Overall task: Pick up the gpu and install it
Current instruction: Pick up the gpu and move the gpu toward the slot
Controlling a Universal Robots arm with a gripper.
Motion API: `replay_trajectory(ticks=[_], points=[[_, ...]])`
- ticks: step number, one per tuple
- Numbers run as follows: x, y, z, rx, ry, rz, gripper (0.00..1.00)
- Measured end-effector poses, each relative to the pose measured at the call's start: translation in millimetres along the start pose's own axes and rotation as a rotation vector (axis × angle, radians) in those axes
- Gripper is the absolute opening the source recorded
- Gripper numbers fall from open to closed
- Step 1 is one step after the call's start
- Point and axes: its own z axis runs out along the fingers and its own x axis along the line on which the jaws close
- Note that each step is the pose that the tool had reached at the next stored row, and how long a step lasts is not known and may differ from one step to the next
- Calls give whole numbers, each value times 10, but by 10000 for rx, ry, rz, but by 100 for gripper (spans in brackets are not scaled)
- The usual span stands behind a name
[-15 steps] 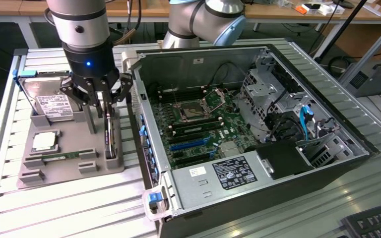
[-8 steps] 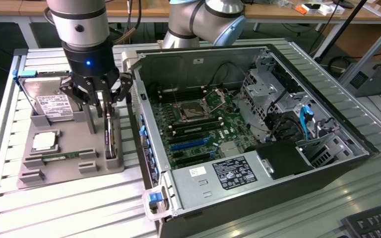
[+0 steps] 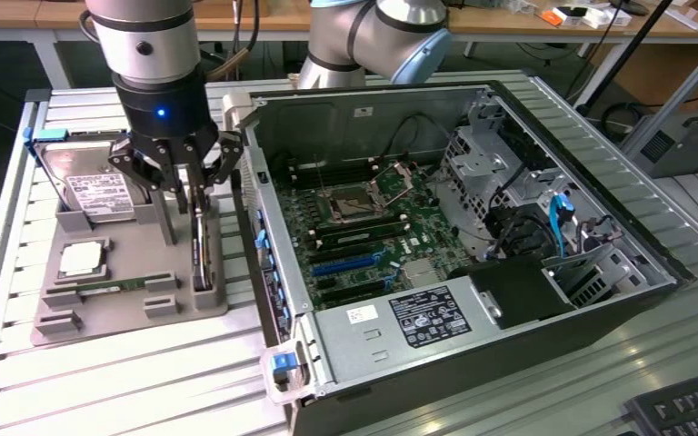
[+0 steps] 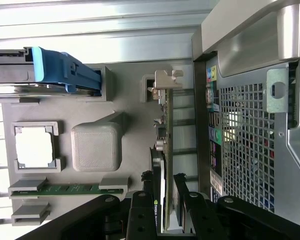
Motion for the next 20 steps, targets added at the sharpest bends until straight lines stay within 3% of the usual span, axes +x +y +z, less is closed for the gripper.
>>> replay_trajectory(ticks=[20], points=[[-1, -2, -41, 0, 0, 0, 29]])
